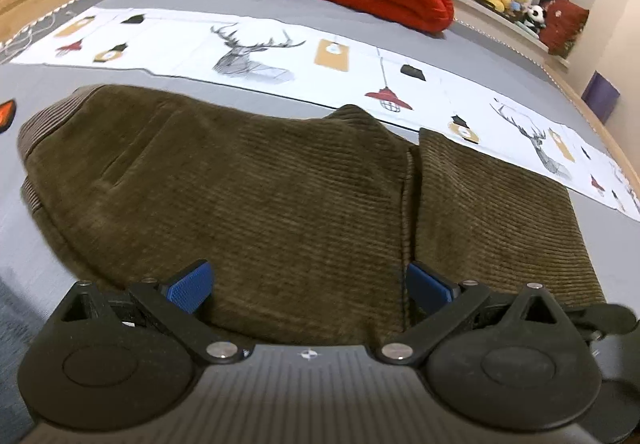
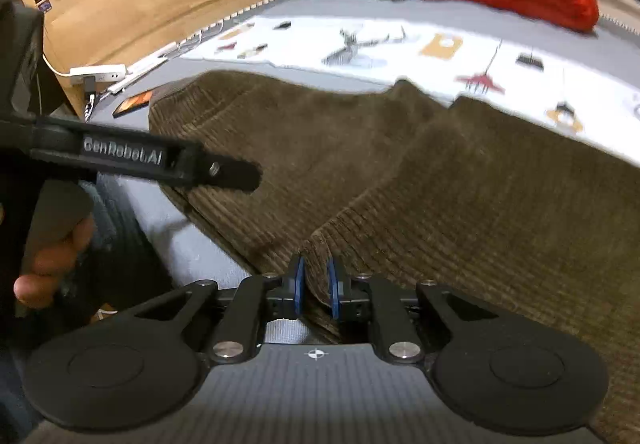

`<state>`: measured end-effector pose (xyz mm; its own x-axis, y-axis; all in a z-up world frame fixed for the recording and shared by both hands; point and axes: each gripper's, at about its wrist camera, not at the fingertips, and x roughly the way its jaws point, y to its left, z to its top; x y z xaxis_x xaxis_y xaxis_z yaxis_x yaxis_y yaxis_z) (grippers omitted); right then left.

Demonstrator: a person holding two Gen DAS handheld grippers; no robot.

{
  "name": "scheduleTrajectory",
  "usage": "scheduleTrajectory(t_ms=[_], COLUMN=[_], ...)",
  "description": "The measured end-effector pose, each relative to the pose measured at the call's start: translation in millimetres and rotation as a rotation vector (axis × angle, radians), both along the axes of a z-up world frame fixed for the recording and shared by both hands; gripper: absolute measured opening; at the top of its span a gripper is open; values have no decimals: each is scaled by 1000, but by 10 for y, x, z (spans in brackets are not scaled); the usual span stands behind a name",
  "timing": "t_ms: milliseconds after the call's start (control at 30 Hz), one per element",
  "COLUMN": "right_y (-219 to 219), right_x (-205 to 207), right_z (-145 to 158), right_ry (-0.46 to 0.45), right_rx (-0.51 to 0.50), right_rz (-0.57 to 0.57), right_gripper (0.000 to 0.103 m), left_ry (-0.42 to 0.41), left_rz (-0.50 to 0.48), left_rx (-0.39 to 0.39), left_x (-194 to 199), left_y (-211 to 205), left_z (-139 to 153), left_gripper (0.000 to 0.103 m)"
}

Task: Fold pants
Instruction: 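Lay the held leg alongside the other leg and open the right tool, then grasp the leg end with the right tool and lift it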

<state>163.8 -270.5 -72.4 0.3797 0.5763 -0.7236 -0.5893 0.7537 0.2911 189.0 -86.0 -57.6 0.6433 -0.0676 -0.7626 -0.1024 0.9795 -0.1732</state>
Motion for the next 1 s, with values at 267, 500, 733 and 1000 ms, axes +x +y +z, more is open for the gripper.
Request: scheduleTrajectory(t_ms=[267, 500, 733, 1000], right_y=[-45, -252, -1240, -2012], right_x=[9, -176, -620, -1154], right_z=[-16, 66, 64, -223], right_ry=[9, 8, 126, 146], right_rx=[45, 95, 319, 463], right_rz=[12, 13, -652, -1353], right_gripper=[29, 47, 59, 65], left_ry=[-13, -39, -71, -106], left_rz=[-21, -59, -83, -116], left_rx=[98, 214, 232, 265], left_x=[259, 178, 114, -30], left_y=[-309, -415, -371, -362], left_z=[-291, -615, -624, -604], left_gripper=[103, 103, 103, 103])
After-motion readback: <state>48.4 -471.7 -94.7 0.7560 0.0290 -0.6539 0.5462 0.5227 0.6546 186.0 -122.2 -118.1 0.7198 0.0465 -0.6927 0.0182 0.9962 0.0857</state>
